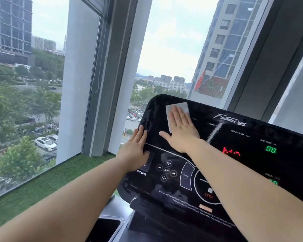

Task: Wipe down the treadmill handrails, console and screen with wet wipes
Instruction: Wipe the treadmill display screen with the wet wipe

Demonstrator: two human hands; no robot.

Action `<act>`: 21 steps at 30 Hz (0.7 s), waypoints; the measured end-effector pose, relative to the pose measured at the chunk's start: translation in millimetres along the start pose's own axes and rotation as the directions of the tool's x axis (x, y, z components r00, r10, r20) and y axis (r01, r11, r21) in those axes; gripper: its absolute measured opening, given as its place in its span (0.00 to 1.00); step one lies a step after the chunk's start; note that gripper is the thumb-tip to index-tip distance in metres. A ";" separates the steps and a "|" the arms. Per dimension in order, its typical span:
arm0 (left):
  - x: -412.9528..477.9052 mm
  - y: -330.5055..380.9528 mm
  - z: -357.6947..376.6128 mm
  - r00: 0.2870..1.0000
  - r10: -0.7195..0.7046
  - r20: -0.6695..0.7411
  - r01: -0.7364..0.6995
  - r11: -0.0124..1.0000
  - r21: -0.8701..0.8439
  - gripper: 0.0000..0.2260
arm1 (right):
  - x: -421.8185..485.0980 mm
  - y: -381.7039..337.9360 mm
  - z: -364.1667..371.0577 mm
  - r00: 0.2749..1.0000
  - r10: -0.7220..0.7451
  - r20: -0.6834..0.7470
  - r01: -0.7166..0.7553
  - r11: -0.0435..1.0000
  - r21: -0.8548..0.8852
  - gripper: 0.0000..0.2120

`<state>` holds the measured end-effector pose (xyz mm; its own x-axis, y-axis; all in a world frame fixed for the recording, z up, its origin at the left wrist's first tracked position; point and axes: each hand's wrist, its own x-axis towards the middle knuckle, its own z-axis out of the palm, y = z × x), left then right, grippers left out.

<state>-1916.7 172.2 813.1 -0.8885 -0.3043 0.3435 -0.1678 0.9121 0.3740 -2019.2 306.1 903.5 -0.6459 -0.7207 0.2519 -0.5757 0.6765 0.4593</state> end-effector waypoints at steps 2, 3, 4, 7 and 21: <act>-0.3 -0.4 -0.1 1.000 0.008 -0.006 -0.008 1.000 0.004 0.33 | -7.0 -23.0 11.7 0.999 -0.029 -0.024 0.028 1.000 -0.006 0.39; -0.3 -0.1 -0.4 1.000 0.013 -0.008 -0.013 1.000 0.006 0.33 | -14.8 -33.4 19.8 0.996 -0.083 -0.037 0.082 0.996 -0.030 0.39; -1.0 0.2 -0.9 1.000 0.015 -0.007 -0.015 1.000 0.003 0.33 | -23.5 -40.5 27.6 0.987 -0.151 -0.047 0.148 0.986 -0.073 0.39; 0.0 -1.3 -4.0 1.000 0.011 0.004 -0.011 1.000 -0.028 0.32 | -40.0 -38.7 39.9 0.946 -0.321 -0.053 0.303 0.929 -0.215 0.37; -2.4 -4.8 -3.1 0.999 0.038 -0.007 -0.038 0.996 -0.075 0.32 | -11.6 -33.3 20.2 0.990 -0.100 -0.101 0.103 0.994 0.029 0.35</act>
<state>-1912.4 167.7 813.1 -0.8914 -0.2713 0.3631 -0.1012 0.9000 0.4240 -2002.7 295.1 868.0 -0.5314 -0.7962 0.2893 -0.6537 0.6026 0.4577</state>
